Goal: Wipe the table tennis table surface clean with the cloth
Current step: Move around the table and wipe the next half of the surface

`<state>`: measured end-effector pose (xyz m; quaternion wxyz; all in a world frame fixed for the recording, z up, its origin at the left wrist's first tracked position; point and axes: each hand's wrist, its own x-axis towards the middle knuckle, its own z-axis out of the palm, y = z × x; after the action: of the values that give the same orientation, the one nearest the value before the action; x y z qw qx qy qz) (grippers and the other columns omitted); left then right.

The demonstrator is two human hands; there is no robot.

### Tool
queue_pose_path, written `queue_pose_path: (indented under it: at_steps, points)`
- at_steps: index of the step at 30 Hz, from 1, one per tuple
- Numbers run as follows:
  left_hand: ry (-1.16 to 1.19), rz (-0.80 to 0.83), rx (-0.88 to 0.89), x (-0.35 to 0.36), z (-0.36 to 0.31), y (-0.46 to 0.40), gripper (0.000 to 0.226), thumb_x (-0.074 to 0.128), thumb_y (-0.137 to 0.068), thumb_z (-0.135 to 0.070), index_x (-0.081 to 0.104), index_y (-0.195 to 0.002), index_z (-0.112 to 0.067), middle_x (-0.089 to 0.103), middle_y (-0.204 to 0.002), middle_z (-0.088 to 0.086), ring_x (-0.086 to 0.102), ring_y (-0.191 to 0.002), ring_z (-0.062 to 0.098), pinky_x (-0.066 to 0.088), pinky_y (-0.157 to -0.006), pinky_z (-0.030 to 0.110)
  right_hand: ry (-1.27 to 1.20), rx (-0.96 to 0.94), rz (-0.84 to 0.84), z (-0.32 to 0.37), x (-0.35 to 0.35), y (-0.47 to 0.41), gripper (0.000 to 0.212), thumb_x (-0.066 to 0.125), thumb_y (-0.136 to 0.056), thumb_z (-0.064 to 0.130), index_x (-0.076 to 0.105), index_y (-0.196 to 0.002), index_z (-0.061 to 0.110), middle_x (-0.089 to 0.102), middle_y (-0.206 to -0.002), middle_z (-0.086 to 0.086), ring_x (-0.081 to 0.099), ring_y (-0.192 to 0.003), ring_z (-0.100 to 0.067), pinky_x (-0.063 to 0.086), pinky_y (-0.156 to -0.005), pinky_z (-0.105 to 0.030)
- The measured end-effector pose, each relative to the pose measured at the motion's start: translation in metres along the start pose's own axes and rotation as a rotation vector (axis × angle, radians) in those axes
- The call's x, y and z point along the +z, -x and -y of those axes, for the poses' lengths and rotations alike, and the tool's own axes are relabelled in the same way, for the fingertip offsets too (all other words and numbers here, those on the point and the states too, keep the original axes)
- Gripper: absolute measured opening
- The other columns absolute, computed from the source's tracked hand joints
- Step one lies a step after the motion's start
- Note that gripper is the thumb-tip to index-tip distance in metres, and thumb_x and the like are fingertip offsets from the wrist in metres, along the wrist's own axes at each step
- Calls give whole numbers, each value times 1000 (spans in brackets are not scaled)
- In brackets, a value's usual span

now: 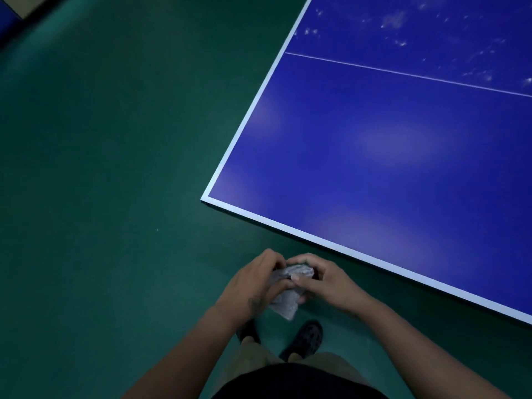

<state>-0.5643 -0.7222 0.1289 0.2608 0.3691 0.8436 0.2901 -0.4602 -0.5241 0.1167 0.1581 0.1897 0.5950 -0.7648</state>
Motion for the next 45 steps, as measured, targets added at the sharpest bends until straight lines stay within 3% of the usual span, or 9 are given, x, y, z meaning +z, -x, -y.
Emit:
queue_pose_path:
  at_steps: [5, 11, 15, 20, 24, 27, 32, 37, 45]
  points:
    - [-40, -101, -10, -15, 2, 24, 39, 58, -100, -65, 50, -122, -35, 53, -115, -21, 55, -100, 1, 53, -80, 31, 110, -100, -20, 1, 9, 1, 12, 65, -103, 1, 66, -112, 9, 67, -103, -8, 69, -87, -24, 64, -72, -34]
    - [-58, -165, -90, -29, 22, 61, 39, 57, -102, -62, 51, -130, -36, 53, -120, -22, 56, -108, -2, 54, -89, 31, 355, -203, -20, 8, 24, -1, 29, 67, -102, 2, 68, -103, 31, 66, -104, 6, 71, -89, -26, 65, -78, -44]
    - [-43, -215, -162, -38, 43, 85, 41, 55, -101, -65, 52, -131, -37, 53, -122, -24, 54, -113, -5, 54, -93, 30, 526, -208, -52, 16, 38, -7, 32, 66, -103, 8, 66, -102, 39, 69, -107, 12, 71, -91, -19, 63, -81, -50]
    - [23, -257, -234, -59, 74, 99, 45, 54, -100, -66, 53, -133, -37, 53, -125, -24, 52, -118, -7, 52, -98, 27, 674, -206, -102, 25, 64, -21, 42, 60, -105, 5, 62, -100, 46, 68, -111, 22, 68, -91, -8, 60, -78, -45]
    - [43, -264, -248, -86, 111, 107, 43, 57, -101, -60, 54, -135, -35, 54, -129, -22, 51, -121, -6, 50, -102, 28, 673, -176, -170, 30, 95, -44, 43, 61, -103, -1, 66, -94, 40, 69, -104, 23, 67, -86, -9, 57, -71, -41]
    - [40, -254, -243, -115, 145, 113, 42, 56, -102, -60, 53, -137, -36, 53, -130, -22, 51, -123, -4, 50, -103, 30, 642, -154, -206, 37, 128, -65, 31, 69, -99, -1, 70, -95, 30, 70, -99, 23, 66, -81, -4, 52, -69, -29]
    - [44, -242, -219, -169, 207, 119, 42, 53, -103, -60, 50, -138, -36, 53, -133, -21, 49, -126, -2, 48, -106, 31, 599, -118, -207, 50, 190, -106, 21, 89, -86, 24, 73, -95, 33, 74, -106, 16, 70, -93, -7, 58, -81, -28]
    - [-3, -205, -194, -221, 256, 122, 45, 53, -104, -58, 50, -140, -31, 55, -137, -15, 51, -128, 6, 47, -108, 34, 557, -133, -295, 60, 253, -143, 11, 78, -90, 45, 72, -89, 35, 73, -100, 10, 69, -90, -10, 58, -80, -31]
    - [-185, -185, -154, -275, 294, 94, 46, 48, -105, -61, 51, -140, -31, 55, -138, -13, 52, -128, 13, 42, -108, 38, 575, -158, -414, 87, 303, -196, 11, 77, -97, 21, 70, -90, 23, 71, -94, 12, 66, -85, -9, 52, -75, -25]
